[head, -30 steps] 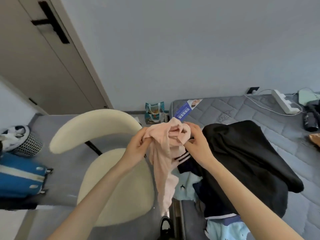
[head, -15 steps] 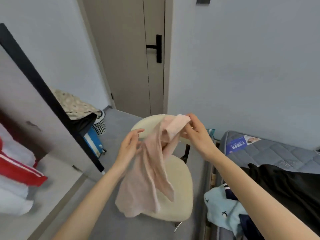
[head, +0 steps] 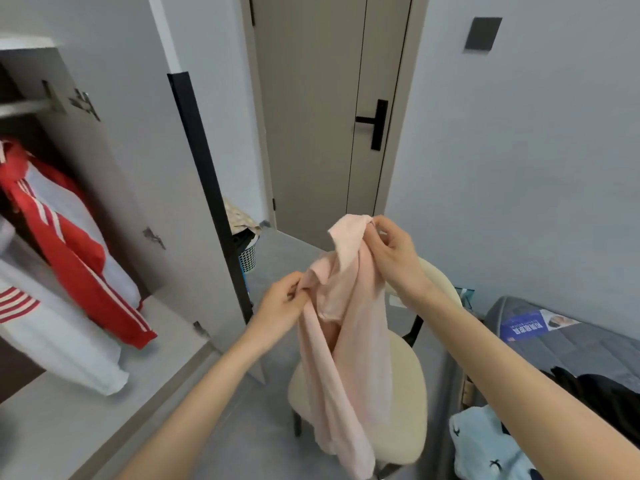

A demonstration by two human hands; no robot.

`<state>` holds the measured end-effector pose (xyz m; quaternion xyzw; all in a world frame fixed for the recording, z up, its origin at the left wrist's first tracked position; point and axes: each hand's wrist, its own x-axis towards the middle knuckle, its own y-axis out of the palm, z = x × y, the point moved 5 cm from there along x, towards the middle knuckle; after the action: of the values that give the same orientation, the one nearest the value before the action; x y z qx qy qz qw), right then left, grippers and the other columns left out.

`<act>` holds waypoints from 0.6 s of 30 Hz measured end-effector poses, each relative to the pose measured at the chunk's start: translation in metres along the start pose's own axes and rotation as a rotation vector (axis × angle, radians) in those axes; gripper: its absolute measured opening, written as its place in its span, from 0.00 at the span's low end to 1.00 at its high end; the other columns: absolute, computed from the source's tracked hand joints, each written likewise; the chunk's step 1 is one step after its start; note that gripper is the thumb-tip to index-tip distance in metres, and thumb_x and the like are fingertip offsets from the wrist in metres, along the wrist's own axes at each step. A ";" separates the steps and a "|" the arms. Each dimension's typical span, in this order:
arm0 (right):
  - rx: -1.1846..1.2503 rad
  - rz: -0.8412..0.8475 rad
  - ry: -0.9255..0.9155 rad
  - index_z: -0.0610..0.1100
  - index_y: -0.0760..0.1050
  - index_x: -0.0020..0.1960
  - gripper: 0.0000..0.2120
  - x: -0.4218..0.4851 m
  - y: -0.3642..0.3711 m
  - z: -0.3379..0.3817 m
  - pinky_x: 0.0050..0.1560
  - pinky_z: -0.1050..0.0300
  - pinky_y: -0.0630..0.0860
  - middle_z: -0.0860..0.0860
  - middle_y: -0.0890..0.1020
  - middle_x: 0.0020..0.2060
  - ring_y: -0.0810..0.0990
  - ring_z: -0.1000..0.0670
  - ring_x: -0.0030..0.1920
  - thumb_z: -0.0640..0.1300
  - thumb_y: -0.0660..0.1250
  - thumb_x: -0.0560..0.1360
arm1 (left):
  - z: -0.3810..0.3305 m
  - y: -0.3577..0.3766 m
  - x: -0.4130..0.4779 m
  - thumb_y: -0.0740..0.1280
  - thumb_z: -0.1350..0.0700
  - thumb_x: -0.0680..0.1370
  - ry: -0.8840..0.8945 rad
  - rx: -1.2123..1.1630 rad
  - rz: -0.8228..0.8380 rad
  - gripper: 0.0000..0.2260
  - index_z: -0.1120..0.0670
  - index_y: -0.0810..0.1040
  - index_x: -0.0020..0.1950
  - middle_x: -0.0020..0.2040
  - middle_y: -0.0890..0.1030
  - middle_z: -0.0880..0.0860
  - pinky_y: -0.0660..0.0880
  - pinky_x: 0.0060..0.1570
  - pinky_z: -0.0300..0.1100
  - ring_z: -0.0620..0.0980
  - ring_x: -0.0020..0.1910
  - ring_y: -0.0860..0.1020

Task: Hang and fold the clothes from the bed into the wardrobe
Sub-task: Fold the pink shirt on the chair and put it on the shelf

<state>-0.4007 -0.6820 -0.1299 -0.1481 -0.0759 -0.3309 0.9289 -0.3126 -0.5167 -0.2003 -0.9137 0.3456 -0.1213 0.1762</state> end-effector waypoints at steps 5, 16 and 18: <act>0.039 0.260 0.282 0.38 0.76 0.49 0.20 -0.003 0.012 -0.017 0.48 0.55 0.66 0.45 0.77 0.42 0.72 0.49 0.44 0.54 0.55 0.83 | -0.002 -0.016 0.001 0.57 0.66 0.79 -0.018 -0.060 -0.008 0.14 0.49 0.77 0.44 0.40 0.79 0.41 0.68 0.40 0.26 0.37 0.41 0.74; 0.017 0.180 -0.060 0.39 0.71 0.39 0.17 0.013 0.023 0.004 0.35 0.56 0.72 0.55 0.71 0.29 0.70 0.54 0.31 0.48 0.60 0.81 | -0.017 -0.021 0.000 0.64 0.61 0.78 0.068 -0.085 -0.089 0.15 0.40 0.72 0.53 0.53 0.74 0.43 0.68 0.50 0.32 0.33 0.49 0.73; -0.013 0.196 -0.107 0.46 0.72 0.35 0.16 0.017 0.022 0.011 0.34 0.56 0.72 0.57 0.72 0.27 0.71 0.54 0.29 0.51 0.62 0.80 | -0.020 -0.013 0.000 0.65 0.57 0.78 0.045 -0.165 0.030 0.15 0.38 0.72 0.58 0.60 0.70 0.43 0.68 0.53 0.27 0.31 0.58 0.69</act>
<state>-0.3738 -0.6723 -0.1202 -0.1783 -0.1083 -0.2308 0.9504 -0.3117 -0.5125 -0.1767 -0.9169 0.3719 -0.1103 0.0940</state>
